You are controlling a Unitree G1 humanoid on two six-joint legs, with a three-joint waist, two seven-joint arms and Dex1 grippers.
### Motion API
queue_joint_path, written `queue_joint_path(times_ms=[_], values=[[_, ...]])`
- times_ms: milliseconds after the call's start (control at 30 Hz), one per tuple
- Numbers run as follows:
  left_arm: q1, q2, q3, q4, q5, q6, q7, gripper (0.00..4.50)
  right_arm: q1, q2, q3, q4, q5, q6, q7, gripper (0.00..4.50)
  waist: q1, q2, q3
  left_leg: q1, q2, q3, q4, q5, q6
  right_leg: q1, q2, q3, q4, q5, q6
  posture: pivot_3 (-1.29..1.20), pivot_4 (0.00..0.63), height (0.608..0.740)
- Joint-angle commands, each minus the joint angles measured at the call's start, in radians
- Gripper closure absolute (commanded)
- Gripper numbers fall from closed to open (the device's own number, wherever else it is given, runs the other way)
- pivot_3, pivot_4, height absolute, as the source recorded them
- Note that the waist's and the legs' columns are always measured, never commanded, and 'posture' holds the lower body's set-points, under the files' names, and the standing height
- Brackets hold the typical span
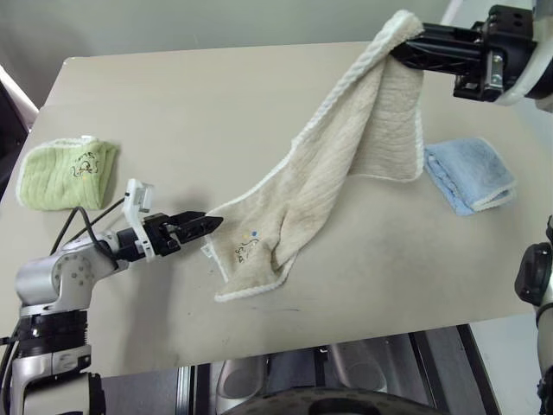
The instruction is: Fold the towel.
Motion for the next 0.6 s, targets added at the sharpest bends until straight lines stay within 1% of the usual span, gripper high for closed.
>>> queue_joint_path(times_ms=[33, 167, 233, 433, 600], values=[[0.000, -0.044, 0.001, -0.004, -0.053, 0.098, 0.052, 0.00, -0.017, -0.005, -0.012, -0.010, 0.009, -0.032, -0.009, 4.46, 0.001, 0.000, 0.000, 0.000, 0.000, 0.000, 0.000, 0.000, 0.000, 0.000, 0.000, 0.000, 0.000, 0.000, 0.000, 0.00, 0.150, 0.703], [-0.051, -0.101, 0.048, 0.008, -0.116, 0.197, 0.138, 0.00, -0.009, -0.013, -0.015, -0.011, 0.011, -0.038, -0.010, 4.46, 0.015, 0.000, 0.000, 0.000, 0.000, 0.000, 0.000, 0.000, 0.000, 0.001, -0.001, 0.000, 0.000, 0.000, 0.000, 0.00, 0.150, 0.703], [-0.053, -0.106, 0.053, 0.003, -0.122, 0.225, 0.156, 0.00, -0.008, -0.016, -0.016, -0.011, 0.012, -0.039, -0.011, 4.46, 0.020, 0.000, 0.000, 0.000, -0.001, 0.000, 0.000, 0.001, -0.001, 0.001, -0.001, 0.000, 0.000, 0.000, 0.000, 0.00, 0.150, 0.703], [-0.055, -0.120, 0.081, 0.000, -0.164, 0.265, 0.186, 0.00, -0.008, -0.015, -0.014, -0.005, 0.010, -0.046, -0.011, 4.46, 0.021, 0.000, 0.000, 0.000, -0.001, 0.000, 0.001, 0.003, -0.004, 0.002, -0.001, 0.000, 0.000, 0.000, 0.001, 0.00, 0.150, 0.703], [-0.069, -0.135, 0.100, 0.007, -0.173, 0.261, 0.214, 0.00, -0.003, -0.015, -0.014, -0.003, 0.010, -0.052, -0.014, 4.46, 0.024, 0.000, 0.000, 0.001, -0.002, 0.000, 0.001, 0.003, -0.004, 0.003, -0.001, 0.000, 0.000, 0.000, 0.001, 0.00, 0.150, 0.703]])
